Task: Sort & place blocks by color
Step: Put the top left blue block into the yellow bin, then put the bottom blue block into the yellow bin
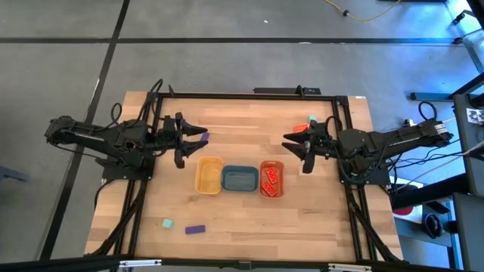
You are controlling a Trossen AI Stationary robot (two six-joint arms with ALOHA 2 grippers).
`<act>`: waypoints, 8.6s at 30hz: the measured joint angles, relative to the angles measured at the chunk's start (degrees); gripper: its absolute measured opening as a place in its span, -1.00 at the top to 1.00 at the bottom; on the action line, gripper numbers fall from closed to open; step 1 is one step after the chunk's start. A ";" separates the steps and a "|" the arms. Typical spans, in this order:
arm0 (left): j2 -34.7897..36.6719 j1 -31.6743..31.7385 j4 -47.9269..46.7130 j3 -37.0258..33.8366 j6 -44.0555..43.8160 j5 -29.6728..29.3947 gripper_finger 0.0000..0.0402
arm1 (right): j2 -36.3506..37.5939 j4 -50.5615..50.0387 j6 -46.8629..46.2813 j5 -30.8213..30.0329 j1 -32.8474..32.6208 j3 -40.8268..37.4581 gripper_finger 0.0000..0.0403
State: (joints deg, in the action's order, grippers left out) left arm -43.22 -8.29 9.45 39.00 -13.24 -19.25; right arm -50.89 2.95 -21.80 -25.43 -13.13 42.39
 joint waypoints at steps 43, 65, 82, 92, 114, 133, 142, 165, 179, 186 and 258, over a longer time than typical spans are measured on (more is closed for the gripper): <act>-26.48 53.98 -48.35 4.20 -11.73 2.68 -0.31 | -0.04 -2.11 -0.37 -2.11 0.00 0.00 0.19; -37.55 58.29 -45.23 4.20 -7.55 10.00 -0.31 | -0.04 -2.13 -0.39 -2.02 0.00 0.00 0.19; -36.22 58.11 -44.53 4.20 -4.09 11.23 0.38 | -0.07 -2.13 -3.70 -2.02 -0.01 0.00 0.19; -15.88 51.05 -43.27 4.20 -7.20 12.75 0.38 | -0.05 -2.11 -3.41 -2.02 -0.02 0.00 0.19; -5.27 -5.58 -1.38 4.24 -4.48 -12.70 0.38 | -0.07 -2.03 -3.34 -1.97 -0.02 0.00 0.19; -12.10 -4.20 -39.05 19.72 -10.27 -3.51 0.38 | -0.07 -1.97 -3.23 -1.95 -0.02 0.00 0.19; -29.07 -2.57 -60.41 26.08 -8.63 11.81 0.38 | -0.07 -1.99 -3.23 -1.95 -0.02 0.00 0.19; -49.18 -1.32 -54.60 21.87 0.31 8.17 0.38 | -0.07 -2.07 -3.36 -1.96 -0.02 0.00 0.19; -48.92 2.41 -51.75 19.76 2.79 12.10 0.38 | -0.07 -2.15 -3.25 -1.96 -0.02 0.00 0.19; -48.92 2.40 -51.80 19.76 3.35 12.35 0.30 | -0.07 -2.15 -3.23 -1.97 0.00 0.00 0.19; -5.38 2.77 14.15 -3.52 -0.10 9.25 0.16 | -0.07 -1.08 7.10 -1.80 -0.02 0.00 0.19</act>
State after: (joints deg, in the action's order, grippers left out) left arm -48.60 -5.52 23.61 35.48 -13.34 -10.00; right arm -50.96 1.87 -14.70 -27.22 -13.14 42.39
